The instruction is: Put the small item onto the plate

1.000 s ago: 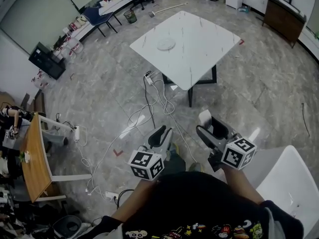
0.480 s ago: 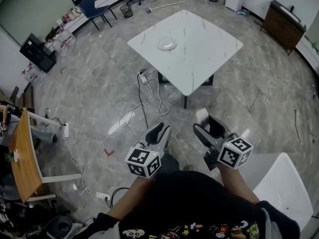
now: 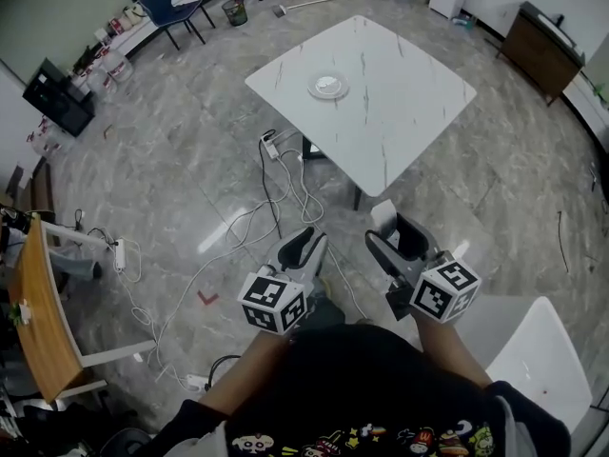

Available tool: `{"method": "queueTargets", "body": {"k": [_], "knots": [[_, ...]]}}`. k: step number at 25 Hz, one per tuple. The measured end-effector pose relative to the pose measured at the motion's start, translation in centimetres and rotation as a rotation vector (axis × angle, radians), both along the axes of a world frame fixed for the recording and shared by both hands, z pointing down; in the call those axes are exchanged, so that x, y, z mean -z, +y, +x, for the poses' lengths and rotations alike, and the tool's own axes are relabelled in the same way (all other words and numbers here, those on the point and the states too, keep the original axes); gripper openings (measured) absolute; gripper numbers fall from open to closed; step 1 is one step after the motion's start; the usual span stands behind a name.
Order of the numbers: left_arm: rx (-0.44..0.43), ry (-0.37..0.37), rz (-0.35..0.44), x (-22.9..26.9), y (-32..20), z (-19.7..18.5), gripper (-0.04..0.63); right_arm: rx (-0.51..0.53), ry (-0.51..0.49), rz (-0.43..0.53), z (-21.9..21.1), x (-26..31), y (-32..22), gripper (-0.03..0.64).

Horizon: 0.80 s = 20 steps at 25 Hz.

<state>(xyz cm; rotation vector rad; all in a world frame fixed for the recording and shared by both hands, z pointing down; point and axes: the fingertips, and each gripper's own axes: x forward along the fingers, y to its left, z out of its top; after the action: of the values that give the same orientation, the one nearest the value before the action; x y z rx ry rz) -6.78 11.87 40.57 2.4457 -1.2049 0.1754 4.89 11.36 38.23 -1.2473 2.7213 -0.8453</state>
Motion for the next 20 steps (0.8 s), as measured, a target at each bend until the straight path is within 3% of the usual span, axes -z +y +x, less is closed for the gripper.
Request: {"method": "queueTargets", "body": {"k": [14,20], "knots": [[-0.122,0.032,0.004,0.7,-6.4,-3.2,0.196,-0.120,0.044,0.022,-4.7,1.2,-5.6,0.333],[-0.132,0.031,0.011,0.8,-7.8,-5.0,0.196,-0.142,0.048,0.015,-6.3,1.0,-6.4,0.333]]}}
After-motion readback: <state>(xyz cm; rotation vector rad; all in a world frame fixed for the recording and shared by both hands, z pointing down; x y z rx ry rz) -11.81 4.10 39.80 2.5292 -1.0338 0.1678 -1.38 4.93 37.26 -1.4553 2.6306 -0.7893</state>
